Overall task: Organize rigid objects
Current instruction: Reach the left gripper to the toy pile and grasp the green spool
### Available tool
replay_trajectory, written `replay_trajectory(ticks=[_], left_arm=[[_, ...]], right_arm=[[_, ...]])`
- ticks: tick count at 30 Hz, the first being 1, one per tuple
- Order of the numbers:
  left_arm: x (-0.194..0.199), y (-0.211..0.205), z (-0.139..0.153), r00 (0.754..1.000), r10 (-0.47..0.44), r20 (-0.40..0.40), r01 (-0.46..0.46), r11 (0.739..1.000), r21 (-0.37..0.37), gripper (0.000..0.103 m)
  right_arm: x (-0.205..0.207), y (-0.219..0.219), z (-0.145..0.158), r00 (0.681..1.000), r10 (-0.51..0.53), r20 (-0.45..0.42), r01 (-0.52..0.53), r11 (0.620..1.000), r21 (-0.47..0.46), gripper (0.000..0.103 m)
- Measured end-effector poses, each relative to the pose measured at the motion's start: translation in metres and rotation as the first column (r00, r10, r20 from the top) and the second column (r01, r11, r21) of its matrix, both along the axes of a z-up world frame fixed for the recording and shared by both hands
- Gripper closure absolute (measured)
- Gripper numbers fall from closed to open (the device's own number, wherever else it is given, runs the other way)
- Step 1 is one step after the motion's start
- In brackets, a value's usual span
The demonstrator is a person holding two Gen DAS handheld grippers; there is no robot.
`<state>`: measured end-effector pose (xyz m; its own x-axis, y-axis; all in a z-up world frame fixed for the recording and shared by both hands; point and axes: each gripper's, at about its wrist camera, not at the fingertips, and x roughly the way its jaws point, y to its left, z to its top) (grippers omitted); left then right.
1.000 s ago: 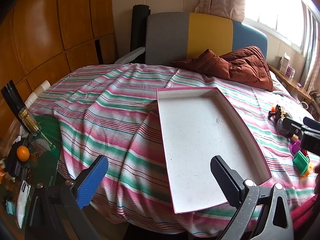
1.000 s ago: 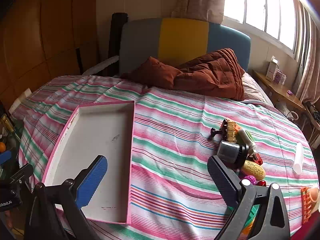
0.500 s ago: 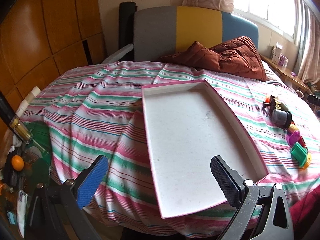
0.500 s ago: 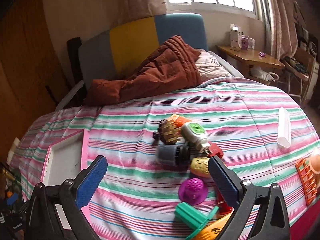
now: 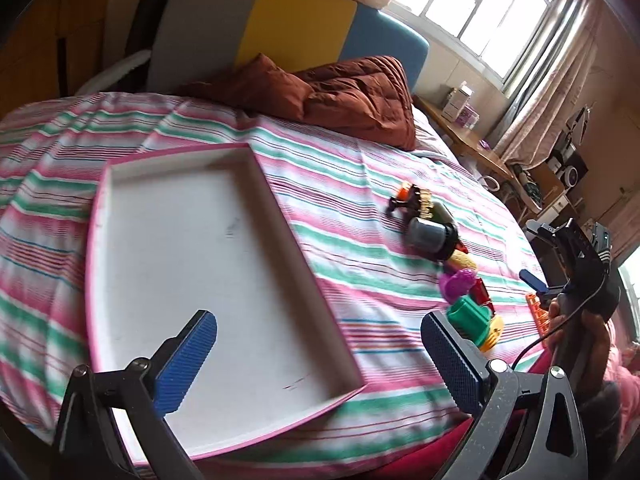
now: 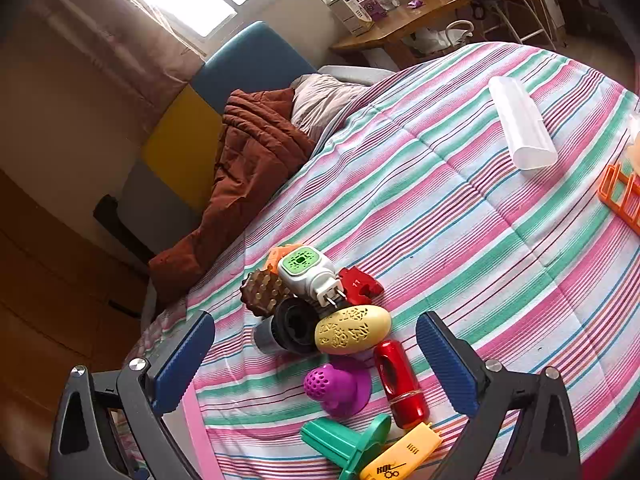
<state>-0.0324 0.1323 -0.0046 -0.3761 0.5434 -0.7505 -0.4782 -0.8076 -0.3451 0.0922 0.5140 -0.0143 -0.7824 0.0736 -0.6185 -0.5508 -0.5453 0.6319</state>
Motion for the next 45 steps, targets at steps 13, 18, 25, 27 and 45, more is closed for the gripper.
replay_trajectory(ticks=[13,18,25,27,45], left_arm=[[0.013,0.146,-0.024,0.902,-0.432,0.021,0.433,0.9,-0.06,0.0],[0.022,0.19,-0.029,0.835,-0.548,0.055,0.549,0.835,-0.013,0.0],[0.024,0.236,-0.048,0.782,-0.609,0.133,0.615,0.788,-0.012,0.001],[0.026,0.245,-0.054,0.764,-0.629,0.147,0.638,0.77,-0.025,0.001],[0.021,0.246,-0.077,0.775,-0.621,0.113,0.631,0.759,-0.161,0.043]], right_arm=[[0.008,0.004,0.004,0.995,-0.004,-0.098,-0.001,0.999,-0.044,0.0],[0.007,0.002,0.005,0.995,0.012,-0.099,-0.016,0.999,-0.038,0.0],[0.011,0.005,0.003,0.992,-0.001,-0.124,-0.007,0.998,-0.066,0.0],[0.012,0.007,0.002,0.992,-0.007,-0.127,-0.002,0.997,-0.076,0.0],[0.021,0.015,0.0,0.99,-0.081,-0.116,0.072,0.994,-0.083,0.0]])
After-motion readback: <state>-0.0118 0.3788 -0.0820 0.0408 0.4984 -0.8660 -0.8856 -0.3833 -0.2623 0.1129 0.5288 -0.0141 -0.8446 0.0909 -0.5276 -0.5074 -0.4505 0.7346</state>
